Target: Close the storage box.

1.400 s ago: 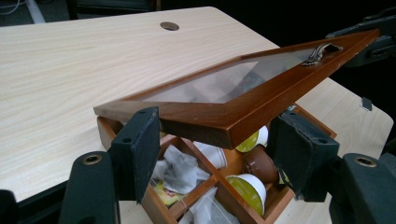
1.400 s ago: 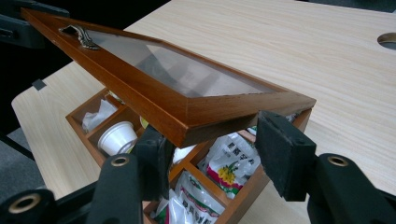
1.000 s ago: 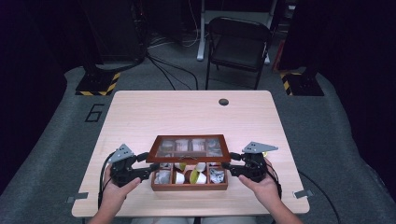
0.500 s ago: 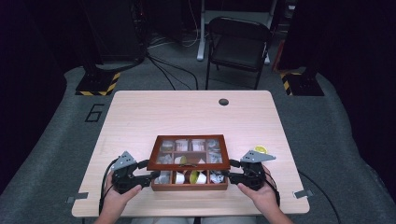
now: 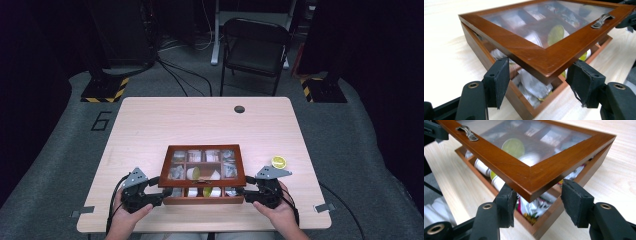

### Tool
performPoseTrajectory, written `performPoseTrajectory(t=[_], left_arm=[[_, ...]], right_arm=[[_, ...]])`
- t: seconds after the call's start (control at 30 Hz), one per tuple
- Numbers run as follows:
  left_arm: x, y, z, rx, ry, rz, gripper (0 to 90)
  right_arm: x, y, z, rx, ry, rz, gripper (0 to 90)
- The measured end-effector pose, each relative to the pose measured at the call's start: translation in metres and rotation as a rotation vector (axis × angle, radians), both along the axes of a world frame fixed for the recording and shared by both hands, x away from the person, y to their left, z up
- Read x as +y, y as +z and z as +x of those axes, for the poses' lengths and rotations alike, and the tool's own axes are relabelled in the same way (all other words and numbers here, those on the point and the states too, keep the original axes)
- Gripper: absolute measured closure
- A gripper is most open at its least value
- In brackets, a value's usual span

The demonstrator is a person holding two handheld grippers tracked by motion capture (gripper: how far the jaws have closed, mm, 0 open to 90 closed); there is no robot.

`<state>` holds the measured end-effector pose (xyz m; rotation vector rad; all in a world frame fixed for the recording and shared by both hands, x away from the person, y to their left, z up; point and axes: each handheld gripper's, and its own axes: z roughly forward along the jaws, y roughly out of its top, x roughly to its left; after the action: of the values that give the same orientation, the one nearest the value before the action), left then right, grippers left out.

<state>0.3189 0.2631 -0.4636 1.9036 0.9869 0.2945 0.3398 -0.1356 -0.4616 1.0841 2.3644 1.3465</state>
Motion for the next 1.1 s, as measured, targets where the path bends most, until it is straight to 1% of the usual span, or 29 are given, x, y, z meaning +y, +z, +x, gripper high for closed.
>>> performPoseTrajectory(t=[0.07, 0.1, 0.13, 0.2, 0.27, 0.33, 0.43, 0.47, 0.5, 0.53, 0.63, 0.67, 0.7, 0.8, 0.83, 0.87, 0.9, 0.97, 1.03, 1.07, 1.1], left_arm=[[-0.001, -0.002, -0.002, 0.013, -0.007, 0.01, 34.8], [-0.001, -0.004, -0.002, 0.015, -0.007, 0.012, 35.0], [-0.001, -0.005, -0.003, 0.032, -0.009, 0.01, 35.2], [-0.001, -0.008, -0.003, 0.041, -0.008, 0.012, 35.3], [0.001, -0.01, -0.004, 0.059, -0.014, 0.017, 35.7], [0.0, -0.013, -0.004, 0.062, -0.011, 0.013, 35.7], [-0.001, -0.014, -0.005, 0.079, -0.024, 0.029, 36.8], [-0.001, -0.014, -0.005, 0.078, -0.028, 0.036, 36.9], [-0.002, -0.015, -0.005, 0.082, -0.029, 0.035, 36.9], [-0.002, -0.015, -0.006, 0.083, -0.025, 0.033, 37.3], [0.001, -0.017, -0.006, 0.106, -0.011, 0.027, 37.3], [0.001, -0.018, -0.006, 0.113, -0.008, 0.022, 37.4], [0.002, -0.018, -0.006, 0.12, -0.009, 0.026, 37.6], [0.001, -0.02, -0.006, 0.131, -0.01, 0.038, 37.5], [0.001, -0.02, -0.006, 0.132, 0.002, 0.038, 37.4], [0.001, -0.02, -0.006, 0.133, 0.001, 0.033, 37.5], [0.002, -0.02, -0.006, 0.132, 0.001, 0.035, 37.4], [0.003, -0.019, -0.006, 0.131, 0.0, 0.03, 37.4], [0.003, -0.018, -0.007, 0.119, 0.006, 0.03, 37.3], [0.004, -0.017, -0.007, 0.124, 0.007, 0.03, 37.3], [0.004, -0.017, -0.007, 0.115, 0.011, 0.03, 37.2]], right_arm=[[0.0, -0.002, -0.002, 0.001, 0.006, -0.018, 46.1], [0.0, -0.004, -0.003, 0.008, 0.008, -0.025, 46.1], [0.0, -0.005, -0.003, 0.016, 0.007, -0.027, 46.1], [-0.001, -0.007, -0.003, 0.026, 0.011, -0.035, 45.8], [-0.002, -0.009, -0.004, 0.042, 0.012, -0.038, 45.7], [-0.003, -0.012, -0.005, 0.06, 0.014, -0.039, 45.7], [-0.004, -0.014, -0.005, 0.073, 0.021, -0.048, 45.6], [-0.005, -0.014, -0.005, 0.071, 0.015, -0.052, 45.6], [-0.005, -0.015, -0.006, 0.079, 0.013, -0.053, 45.6], [-0.005, -0.015, -0.006, 0.078, 0.018, -0.059, 45.6], [-0.005, -0.018, -0.008, 0.097, 0.016, -0.078, 45.6], [-0.005, -0.019, -0.008, 0.097, 0.018, -0.088, 45.6], [-0.005, -0.019, -0.008, 0.095, 0.018, -0.098, 45.6], [-0.006, -0.02, -0.01, 0.103, 0.017, -0.106, 45.3], [-0.006, -0.021, -0.01, 0.102, 0.023, -0.114, 45.2], [-0.006, -0.021, -0.01, 0.103, 0.021, -0.122, 44.7], [-0.006, -0.022, -0.011, 0.105, 0.027, -0.121, 44.5], [-0.007, -0.021, -0.011, 0.098, 0.02, -0.117, 44.4], [-0.008, -0.02, -0.011, 0.099, 0.02, -0.108, 44.2], [-0.009, -0.02, -0.012, 0.102, 0.018, -0.1, 44.2], [-0.01, -0.019, -0.012, 0.102, 0.015, -0.097, 44.0]])
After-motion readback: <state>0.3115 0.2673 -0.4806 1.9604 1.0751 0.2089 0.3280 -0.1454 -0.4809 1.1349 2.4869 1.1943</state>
